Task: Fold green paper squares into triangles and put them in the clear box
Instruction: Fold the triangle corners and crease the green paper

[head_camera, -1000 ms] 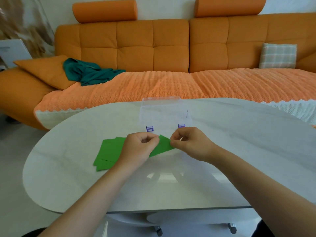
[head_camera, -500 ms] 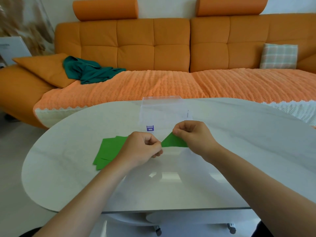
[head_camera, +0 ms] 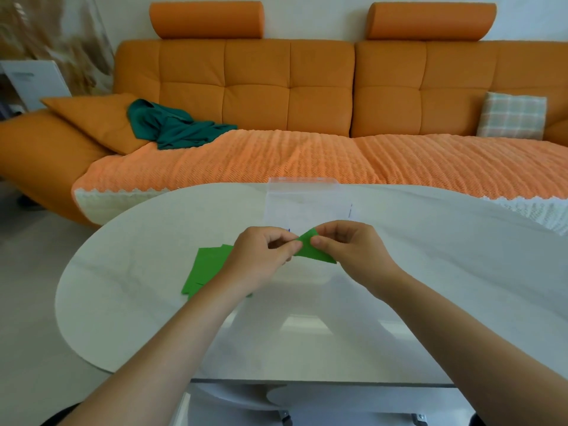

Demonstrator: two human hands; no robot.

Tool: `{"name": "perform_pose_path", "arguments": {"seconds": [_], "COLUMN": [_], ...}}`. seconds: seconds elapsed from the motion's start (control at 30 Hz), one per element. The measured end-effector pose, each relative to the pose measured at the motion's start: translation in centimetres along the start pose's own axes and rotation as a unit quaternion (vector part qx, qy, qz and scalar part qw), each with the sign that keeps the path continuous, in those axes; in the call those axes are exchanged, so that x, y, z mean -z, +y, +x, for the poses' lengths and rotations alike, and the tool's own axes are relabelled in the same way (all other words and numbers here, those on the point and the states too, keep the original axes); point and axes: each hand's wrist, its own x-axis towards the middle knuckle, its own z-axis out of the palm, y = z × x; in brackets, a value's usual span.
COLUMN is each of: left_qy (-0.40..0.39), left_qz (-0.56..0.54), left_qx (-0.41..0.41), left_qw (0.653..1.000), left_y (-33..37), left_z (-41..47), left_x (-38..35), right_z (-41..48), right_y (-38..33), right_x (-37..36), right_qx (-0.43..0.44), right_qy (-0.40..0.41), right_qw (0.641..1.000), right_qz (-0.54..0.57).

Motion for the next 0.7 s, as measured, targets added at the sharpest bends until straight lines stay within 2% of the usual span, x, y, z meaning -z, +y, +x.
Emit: {"name": "perform_pose_path", "arguments": {"seconds": [0.1,0.23,0.33,0.43,0.6,0.7], "left_qy": [0.011,-0.035,-0.046,-0.026,0.079,0.083], "left_qz": [0.003,0.117,0.155,0.166,0.153,0.142], "left_qx": [-0.016,-0.025,-0.031,-0.033,-0.017,0.012], "left_qw": [1.000,0.992,0.986,0.985,0.985,0.986], "left_y": [-0.2,-0.8,-1.1,-1.3,-2.9,-4.2], "left_z": [0.5,1.3,2.2,3.1,4.9,5.8], "left_x": [0.6,2.0,3.2,3.9,5.2,4.9], "right_z": [0.4,1.6,2.8,4.5,9.2,12.0], "right_y": [0.2,0.2,0.0,-0.9,-2.7,-3.0], "right_x": [0.4,0.8,0.7,0.0,-0.6,-0.7], "right_qx": [-0.017,-0.023,-0.030,-0.018,0.018,0.015], "right_qy": [-0.010,0.007,-0.023,-0.044,0.009,0.006], "right_qw": [0.997,0.996,0.989,0.981,0.973,0.961], "right_qz": [-0.074,-0.088,-0.140,-0.187,-0.229,-0.278]}}
